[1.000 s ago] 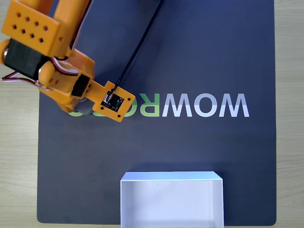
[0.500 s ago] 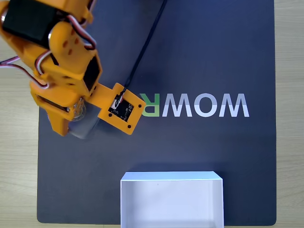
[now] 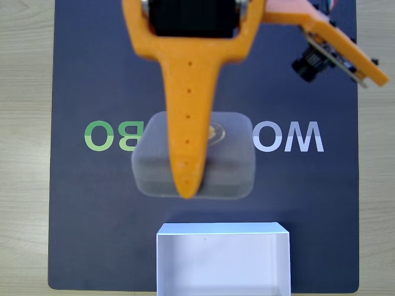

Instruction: Grab the usb to bin

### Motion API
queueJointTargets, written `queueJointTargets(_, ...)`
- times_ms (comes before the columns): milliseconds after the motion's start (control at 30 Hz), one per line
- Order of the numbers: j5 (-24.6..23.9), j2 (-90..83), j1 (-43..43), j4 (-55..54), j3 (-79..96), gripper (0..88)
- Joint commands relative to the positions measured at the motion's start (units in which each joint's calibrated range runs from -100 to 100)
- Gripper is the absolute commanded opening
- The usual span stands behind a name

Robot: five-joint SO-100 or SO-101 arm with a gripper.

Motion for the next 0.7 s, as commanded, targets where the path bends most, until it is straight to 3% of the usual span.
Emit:
queueJointTargets(0, 0.1, -7.1, -2.8, 2.0, -0.4, 13.5)
queueJointTargets(367, 0.1, -8.8, -3.7, 1.7, -0.4, 13.6)
queueJointTargets(667, 0.0, 11.9, -2.9, -11.2, -8.5, 13.6)
